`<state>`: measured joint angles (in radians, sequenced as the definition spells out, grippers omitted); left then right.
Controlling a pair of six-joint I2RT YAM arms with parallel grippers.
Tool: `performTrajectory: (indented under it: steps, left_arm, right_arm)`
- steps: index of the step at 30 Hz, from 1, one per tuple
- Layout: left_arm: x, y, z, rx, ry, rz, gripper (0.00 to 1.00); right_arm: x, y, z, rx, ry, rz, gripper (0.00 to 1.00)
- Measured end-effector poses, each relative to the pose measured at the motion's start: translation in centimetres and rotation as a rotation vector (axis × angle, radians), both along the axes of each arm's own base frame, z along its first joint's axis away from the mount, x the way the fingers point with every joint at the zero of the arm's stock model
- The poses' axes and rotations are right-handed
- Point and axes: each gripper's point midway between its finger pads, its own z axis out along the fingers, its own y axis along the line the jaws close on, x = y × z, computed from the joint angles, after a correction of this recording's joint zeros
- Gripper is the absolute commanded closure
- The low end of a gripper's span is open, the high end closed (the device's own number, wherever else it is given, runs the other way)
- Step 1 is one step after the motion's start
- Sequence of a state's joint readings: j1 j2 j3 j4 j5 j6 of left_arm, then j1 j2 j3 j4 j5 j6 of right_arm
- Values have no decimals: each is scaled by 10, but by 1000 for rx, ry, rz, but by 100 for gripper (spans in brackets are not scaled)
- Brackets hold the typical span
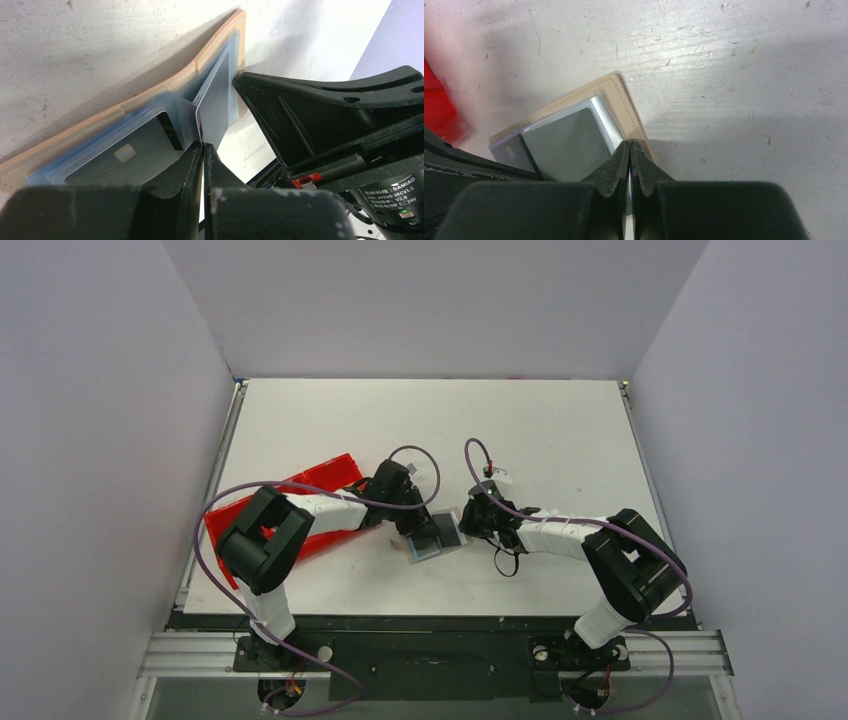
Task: Take the credit cards out of the card holder
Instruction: Remove the credit card from the card holder.
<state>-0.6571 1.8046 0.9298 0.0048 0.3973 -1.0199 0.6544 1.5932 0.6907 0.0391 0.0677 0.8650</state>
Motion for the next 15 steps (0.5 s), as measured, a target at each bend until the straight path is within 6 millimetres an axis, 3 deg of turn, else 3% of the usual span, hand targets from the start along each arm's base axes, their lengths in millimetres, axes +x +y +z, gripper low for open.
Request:
performTrajectory:
  steps: [15]
  left_arm:
    - [-1, 12, -3, 18, 10, 10, 100]
  right_arm:
    - [0, 0, 0, 0, 0, -1, 100]
